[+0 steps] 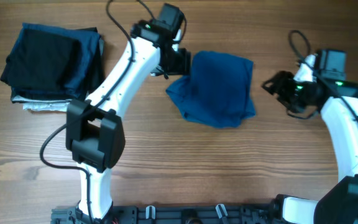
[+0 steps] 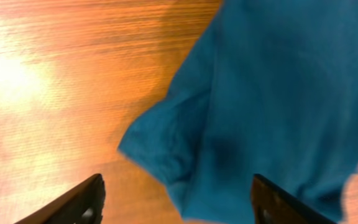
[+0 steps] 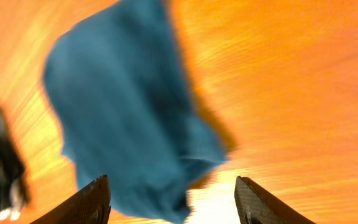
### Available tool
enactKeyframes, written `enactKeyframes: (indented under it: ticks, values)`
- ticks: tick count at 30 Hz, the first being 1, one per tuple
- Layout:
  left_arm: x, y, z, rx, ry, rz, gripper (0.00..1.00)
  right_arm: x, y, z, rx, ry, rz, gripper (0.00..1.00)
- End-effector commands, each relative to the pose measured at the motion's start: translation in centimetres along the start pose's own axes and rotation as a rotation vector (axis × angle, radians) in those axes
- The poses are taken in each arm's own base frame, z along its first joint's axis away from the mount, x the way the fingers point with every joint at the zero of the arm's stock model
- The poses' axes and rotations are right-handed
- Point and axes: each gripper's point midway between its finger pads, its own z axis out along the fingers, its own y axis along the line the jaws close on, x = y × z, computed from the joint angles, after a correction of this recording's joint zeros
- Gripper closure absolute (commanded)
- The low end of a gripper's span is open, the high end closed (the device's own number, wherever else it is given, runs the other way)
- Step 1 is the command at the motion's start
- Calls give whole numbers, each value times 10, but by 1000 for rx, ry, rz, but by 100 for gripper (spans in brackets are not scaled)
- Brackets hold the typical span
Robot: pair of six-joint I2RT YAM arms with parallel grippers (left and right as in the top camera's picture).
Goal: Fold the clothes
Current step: 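Lift the bundle with the left gripper and withdraw the right gripper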
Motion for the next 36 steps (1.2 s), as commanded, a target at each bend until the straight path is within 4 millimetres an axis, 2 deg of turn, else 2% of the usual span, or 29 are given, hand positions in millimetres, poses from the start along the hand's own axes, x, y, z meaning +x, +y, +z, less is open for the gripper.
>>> enactKeyframes:
  ticks: [1,2,4,6,9,14,16,20,25,28,30,32,36]
  values:
    - [23,4,39,-80,39,219,18,-11,-36,-8,97,-27,16,35]
    - [31,0,44,-60,64,255,14,-11,-41,-9,118,-31,21,35]
    - [54,-14,51,18,134,332,12,-11,-49,-8,153,-37,29,35]
    - [64,-20,54,27,156,358,8,-12,-49,-7,151,-42,29,35]
    - [67,-28,61,-5,133,399,0,-12,-49,-7,150,-44,28,36]
    - [69,-33,65,-117,90,470,0,-12,-49,-7,151,-42,28,36]
    - [72,-38,65,-127,82,431,0,-12,-49,-7,150,-42,28,36]
    - [74,-35,68,-142,79,345,0,-11,-49,-7,152,-38,28,36]
    - [84,-30,88,-143,69,296,1,-11,-49,-7,152,-38,28,36]
    - [81,-12,91,-235,34,234,0,-11,-49,-7,152,-38,29,36]
    - [77,4,87,-321,12,210,1,-11,-49,-7,152,-38,29,36]
    - [80,11,84,-354,23,190,0,-10,-49,-7,153,-35,29,36]
    - [90,2,90,-289,65,180,0,-10,-49,-7,153,-35,30,36]
